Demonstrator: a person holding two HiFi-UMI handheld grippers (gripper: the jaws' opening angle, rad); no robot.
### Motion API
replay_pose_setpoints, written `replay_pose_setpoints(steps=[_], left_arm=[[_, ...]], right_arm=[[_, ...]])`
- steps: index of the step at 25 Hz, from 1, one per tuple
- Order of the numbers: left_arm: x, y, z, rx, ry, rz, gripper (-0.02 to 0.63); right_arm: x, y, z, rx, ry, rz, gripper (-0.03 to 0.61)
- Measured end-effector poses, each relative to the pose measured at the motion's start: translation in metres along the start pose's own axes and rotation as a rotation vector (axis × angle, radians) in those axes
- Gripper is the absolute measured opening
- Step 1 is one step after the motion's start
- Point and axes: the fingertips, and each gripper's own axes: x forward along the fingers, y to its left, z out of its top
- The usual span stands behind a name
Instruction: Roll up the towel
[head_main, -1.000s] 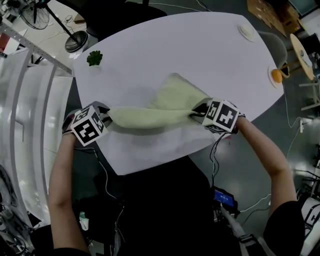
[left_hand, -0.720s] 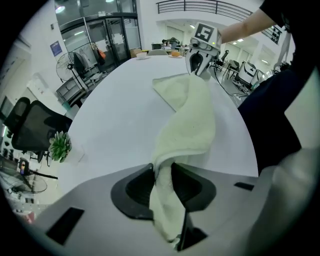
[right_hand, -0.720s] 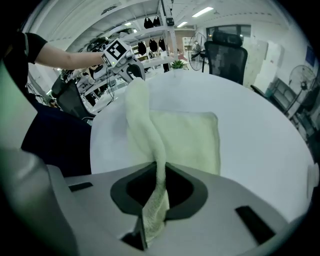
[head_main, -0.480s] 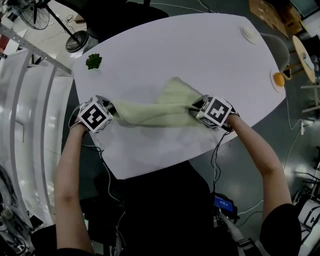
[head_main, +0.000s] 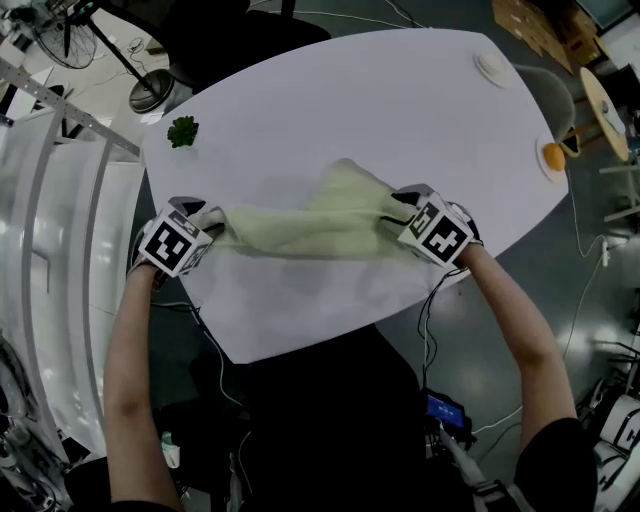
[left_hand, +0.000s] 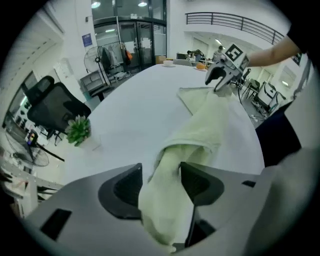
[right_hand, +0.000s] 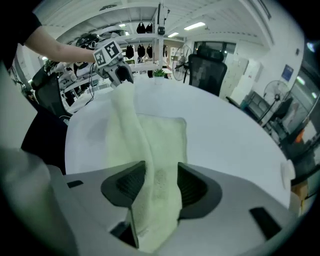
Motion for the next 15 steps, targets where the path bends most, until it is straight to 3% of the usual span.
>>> replay_pose_setpoints(steps=[3, 5, 9, 12, 15], left_arm=[[-0.036, 0.004, 0.004, 0.111, -0.071, 0.094, 0.293], [-0.060, -0.010, 0.010, 0.240, -0.130, 0.128, 0.291], [-0.062, -0.076, 0.015, 0.516, -0.158, 0.082, 0.290], [-0.032, -0.100, 0.013, 0.566, -0.141, 0.073, 0.295], [-0.001, -0.094, 0.008, 0.585, -0.114, 0.112, 0.307]], right_arm=[[-0.041, -0.014, 0.006, -0.053, -0.069, -0.115, 0.219], [-0.066, -0.008, 0.009, -0.105, -0.096, -0.153, 0.219], [-0.074, 0.039, -0.004, -0.201, -0.091, -0.120, 0.219], [-0.050, 0.071, -0.020, -0.239, -0.054, -0.083, 0.219], [-0.023, 0.081, -0.035, -0.262, -0.021, -0.103, 0.219]])
